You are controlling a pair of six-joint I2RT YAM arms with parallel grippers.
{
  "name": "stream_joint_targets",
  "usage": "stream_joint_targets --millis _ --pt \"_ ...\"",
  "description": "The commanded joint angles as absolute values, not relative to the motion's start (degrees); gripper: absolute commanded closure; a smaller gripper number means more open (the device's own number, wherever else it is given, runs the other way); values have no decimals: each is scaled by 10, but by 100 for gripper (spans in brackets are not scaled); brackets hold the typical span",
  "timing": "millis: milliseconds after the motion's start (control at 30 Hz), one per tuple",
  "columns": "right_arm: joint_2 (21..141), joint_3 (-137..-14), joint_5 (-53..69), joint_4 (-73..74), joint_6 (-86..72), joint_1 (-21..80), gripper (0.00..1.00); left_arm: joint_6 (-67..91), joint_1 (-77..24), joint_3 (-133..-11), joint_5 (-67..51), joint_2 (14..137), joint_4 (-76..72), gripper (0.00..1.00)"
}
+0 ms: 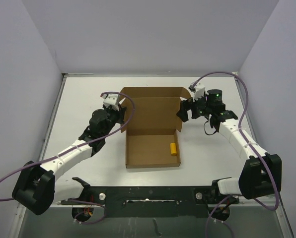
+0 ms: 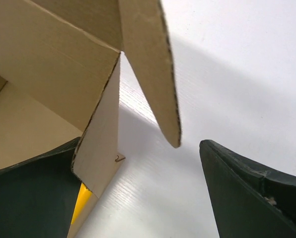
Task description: Fold the paper box
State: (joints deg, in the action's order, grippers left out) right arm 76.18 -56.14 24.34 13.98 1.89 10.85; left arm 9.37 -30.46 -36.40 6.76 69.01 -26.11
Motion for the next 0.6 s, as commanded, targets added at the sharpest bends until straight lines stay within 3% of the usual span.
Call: stream_joint_targets --millis 0,333,567 --pt "741 -586 220 128 36 104 2 83 -308 -379 79 664 -281 100" --pt "763 -616 360 184 83 84 2 83 -312 -384 88 662 -274 100" --pt "754 -617 323 171 71 93 2 83 -314 -392 89 668 -271 100"
